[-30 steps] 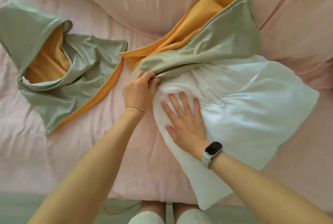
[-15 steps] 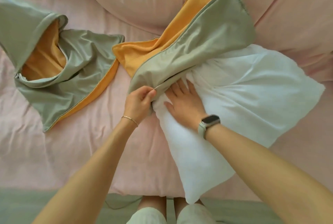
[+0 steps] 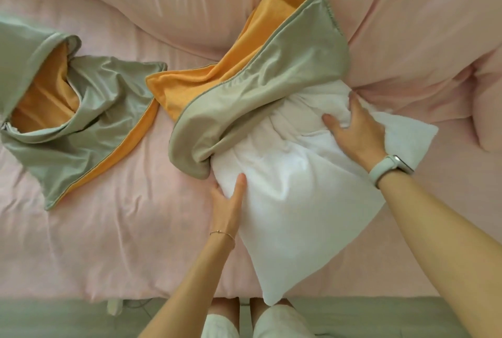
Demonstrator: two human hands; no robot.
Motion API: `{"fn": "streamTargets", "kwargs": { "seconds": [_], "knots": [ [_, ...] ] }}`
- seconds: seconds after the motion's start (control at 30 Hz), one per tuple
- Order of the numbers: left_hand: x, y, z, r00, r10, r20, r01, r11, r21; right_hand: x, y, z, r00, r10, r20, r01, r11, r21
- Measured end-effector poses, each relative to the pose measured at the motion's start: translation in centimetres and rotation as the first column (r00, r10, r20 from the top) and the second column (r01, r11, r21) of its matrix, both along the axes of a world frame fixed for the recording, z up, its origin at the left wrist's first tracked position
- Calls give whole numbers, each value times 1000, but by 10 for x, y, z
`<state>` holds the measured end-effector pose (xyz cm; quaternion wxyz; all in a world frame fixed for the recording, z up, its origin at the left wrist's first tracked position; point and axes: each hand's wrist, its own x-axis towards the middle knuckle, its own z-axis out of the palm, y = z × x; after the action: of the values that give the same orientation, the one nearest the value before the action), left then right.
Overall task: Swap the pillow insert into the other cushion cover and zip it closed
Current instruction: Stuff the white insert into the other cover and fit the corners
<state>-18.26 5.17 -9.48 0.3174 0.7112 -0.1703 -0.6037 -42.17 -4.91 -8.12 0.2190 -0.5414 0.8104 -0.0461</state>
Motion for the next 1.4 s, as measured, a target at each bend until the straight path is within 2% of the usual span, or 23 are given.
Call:
{"fn": "streamTargets", "kwargs": {
  "seconds": [0.07,0.13,0.2,0.27,0.3,0.4,0.43,0.47,0.5,0.57,0.6,0.67,0.73,0.83,0.9,0.97,1.03,1.1,1.17,1.27,1.33,1.4],
  "knots": [
    [-2,-5,0,995,-36,90,49,989,-141,12,0,2,1000,-10,7,11,984,-176],
    [4,-12,7,952,-10,305,72,979,-191,27,7,10,1000,-10,25,19,920,-391],
    [21,-16,18,882,62,466,58,969,-238,45,23,20,997,0,78,37,878,-476],
    [53,-22,30,826,80,558,97,955,-281,60,44,19,985,22,169,58,891,-450],
    [72,-25,33,798,50,601,148,950,-276,67,55,16,978,15,210,69,919,-387],
    [129,-36,33,650,-128,749,305,947,-103,79,77,2,978,-35,204,68,985,-156],
    [138,-41,30,570,-182,801,317,948,-11,80,80,2,984,-25,178,58,982,-181],
    [141,-44,26,476,-212,854,335,941,47,81,80,3,989,8,150,33,962,-269],
    [137,-45,26,388,-196,900,381,924,37,84,77,2,991,60,120,-9,923,-384],
    [110,-44,24,290,-72,954,563,819,-110,87,64,4,981,182,62,-113,807,-580],
    [90,-42,24,277,-21,961,672,719,-178,89,55,6,970,238,51,-154,764,-626],
    [48,-34,24,269,-17,963,839,496,-225,92,32,14,950,306,57,-190,715,-673],
    [16,-36,22,233,-81,969,916,352,-191,93,9,20,925,375,66,-244,716,-654],
    [3,-51,9,101,-206,973,940,340,-26,88,-18,13,881,471,-36,-423,753,-504],
    [7,-58,-2,23,-275,961,944,322,69,84,-31,6,848,529,-25,-503,791,-347],
    [12,-60,-7,2,-301,954,947,306,95,81,-42,3,802,597,-11,-587,785,-199],
    [16,-60,-9,11,-286,958,950,301,79,78,-54,5,793,608,-31,-596,765,-245],
    [19,-59,-10,15,-277,961,957,284,67,72,-70,15,841,540,36,-501,802,-325],
    [22,-57,-10,32,-272,962,962,270,45,64,-83,23,861,502,88,-461,840,-285],
    [24,-57,-7,66,-215,974,964,265,-7,61,-89,22,843,536,-41,-521,796,-308],
    [24,-63,-1,118,-105,987,964,250,-89,62,-86,19,890,456,12,-427,841,-333],
    [22,-77,5,186,34,982,963,194,-189,61,-81,17,954,294,61,-261,913,-315]
  ]
}}
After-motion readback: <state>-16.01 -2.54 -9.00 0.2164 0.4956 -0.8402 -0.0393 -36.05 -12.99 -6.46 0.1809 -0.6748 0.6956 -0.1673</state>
